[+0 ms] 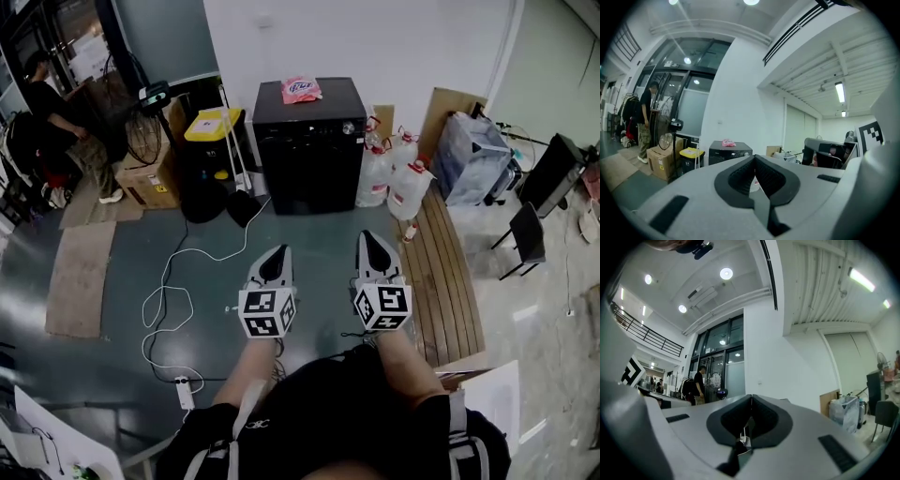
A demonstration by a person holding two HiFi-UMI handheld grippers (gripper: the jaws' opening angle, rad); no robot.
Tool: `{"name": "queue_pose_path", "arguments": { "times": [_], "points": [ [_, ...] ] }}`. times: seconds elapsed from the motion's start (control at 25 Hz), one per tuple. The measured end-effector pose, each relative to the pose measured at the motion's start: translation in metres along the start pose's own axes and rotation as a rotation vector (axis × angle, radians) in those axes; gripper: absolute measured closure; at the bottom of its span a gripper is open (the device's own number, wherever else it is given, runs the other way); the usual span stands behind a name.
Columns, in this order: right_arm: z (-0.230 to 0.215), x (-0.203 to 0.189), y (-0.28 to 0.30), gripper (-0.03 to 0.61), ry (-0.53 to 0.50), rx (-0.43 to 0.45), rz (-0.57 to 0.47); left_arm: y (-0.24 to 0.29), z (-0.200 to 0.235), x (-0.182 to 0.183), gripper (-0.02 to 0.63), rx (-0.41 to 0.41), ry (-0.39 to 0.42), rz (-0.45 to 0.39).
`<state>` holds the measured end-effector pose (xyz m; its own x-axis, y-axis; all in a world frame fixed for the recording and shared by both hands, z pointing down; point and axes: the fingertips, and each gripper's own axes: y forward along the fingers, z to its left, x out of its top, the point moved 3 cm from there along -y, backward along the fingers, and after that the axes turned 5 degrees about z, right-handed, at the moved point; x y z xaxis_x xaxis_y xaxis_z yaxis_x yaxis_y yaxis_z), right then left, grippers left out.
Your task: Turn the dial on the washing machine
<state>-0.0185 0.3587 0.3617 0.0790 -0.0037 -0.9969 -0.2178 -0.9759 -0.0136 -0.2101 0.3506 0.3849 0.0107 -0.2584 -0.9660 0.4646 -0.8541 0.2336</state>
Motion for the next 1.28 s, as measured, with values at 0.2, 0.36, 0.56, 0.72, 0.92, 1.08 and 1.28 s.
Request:
{"name": "queue_pose_path", "arguments": {
  "times": [0.2,0.36,0.56,0.72,0.92,1.08,1.28],
  "points": [
    [0.004,0.0,0.018,0.569,0.0,-0.013,-0.013,0.008,0.016,0.003,0.611,-0.013,0.011,-0.007],
    [0.005,-0.003,0.041,0.569,0.006,-0.01,-0.017,0.022,0.031,0.005,0.611,-0.009,0.018,-0.008],
    [-0.002,-0.003,0.078,0.569,0.004,0.002,-0.029,0.05,0.05,0.013,0.611,0.007,0.028,-0.013],
    [-0.017,-0.003,0.114,0.569,0.005,0.011,-0.029,0.084,0.061,0.021,0.611,0.017,0.032,-0.009],
    [-0.047,-0.005,0.172,0.569,-0.004,0.036,-0.026,0.144,0.074,0.031,0.611,0.037,0.022,-0.004],
    [-0.087,-0.008,0.231,0.569,0.005,0.053,-0.015,0.209,0.075,0.039,0.611,0.047,0.021,0.016],
    [-0.138,-0.007,0.308,0.569,0.008,0.083,0.003,0.298,0.08,0.065,0.611,0.068,0.019,0.025]
  ]
}}
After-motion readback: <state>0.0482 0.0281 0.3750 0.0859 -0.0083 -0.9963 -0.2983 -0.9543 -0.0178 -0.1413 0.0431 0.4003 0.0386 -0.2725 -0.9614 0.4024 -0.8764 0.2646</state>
